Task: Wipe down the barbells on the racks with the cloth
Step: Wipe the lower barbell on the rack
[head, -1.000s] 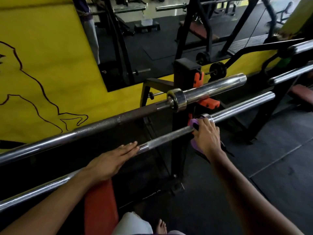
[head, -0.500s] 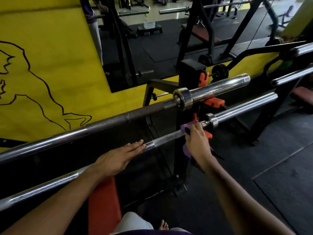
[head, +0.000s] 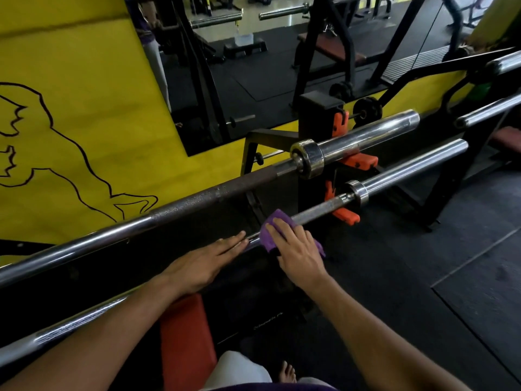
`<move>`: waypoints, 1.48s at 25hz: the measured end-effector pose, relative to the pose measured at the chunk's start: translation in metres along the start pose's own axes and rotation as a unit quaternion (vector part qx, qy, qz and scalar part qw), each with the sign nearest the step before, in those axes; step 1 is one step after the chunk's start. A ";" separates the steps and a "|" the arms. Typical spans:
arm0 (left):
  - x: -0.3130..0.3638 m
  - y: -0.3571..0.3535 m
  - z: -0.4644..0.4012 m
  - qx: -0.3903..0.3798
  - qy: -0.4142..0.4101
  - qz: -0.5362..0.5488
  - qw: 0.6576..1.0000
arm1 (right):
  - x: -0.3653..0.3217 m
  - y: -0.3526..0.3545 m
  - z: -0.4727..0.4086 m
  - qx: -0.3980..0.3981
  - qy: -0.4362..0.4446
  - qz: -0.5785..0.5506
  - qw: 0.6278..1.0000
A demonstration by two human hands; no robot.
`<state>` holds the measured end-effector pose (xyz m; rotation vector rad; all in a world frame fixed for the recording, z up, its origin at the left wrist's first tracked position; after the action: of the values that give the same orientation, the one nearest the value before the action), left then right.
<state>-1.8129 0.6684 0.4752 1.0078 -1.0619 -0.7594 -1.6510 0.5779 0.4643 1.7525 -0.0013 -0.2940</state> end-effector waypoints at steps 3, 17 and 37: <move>-0.003 -0.003 0.001 0.002 -0.004 0.008 1.000 | 0.056 0.023 -0.004 0.024 -0.070 0.041 0.996; -0.003 -0.006 -0.002 -0.001 -0.010 -0.017 1.000 | 0.026 0.024 -0.028 0.042 -0.129 -0.126 0.983; -0.004 -0.008 -0.002 0.028 -0.037 -0.016 0.999 | 0.112 0.049 -0.023 0.055 -0.254 -0.086 0.962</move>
<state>-1.8126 0.6694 0.4665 1.0530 -1.1371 -0.8020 -1.5305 0.5719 0.4934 1.7455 -0.2412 -0.8789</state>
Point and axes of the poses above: each hand's wrist, its own z-axis away from the middle knuckle, its own y-axis out of the back of the hand, x = y × z, the point moved 9 cm from there along -z, towards the middle knuckle, and after that the axes turned 4 degrees about z, right-handed, at the moved point
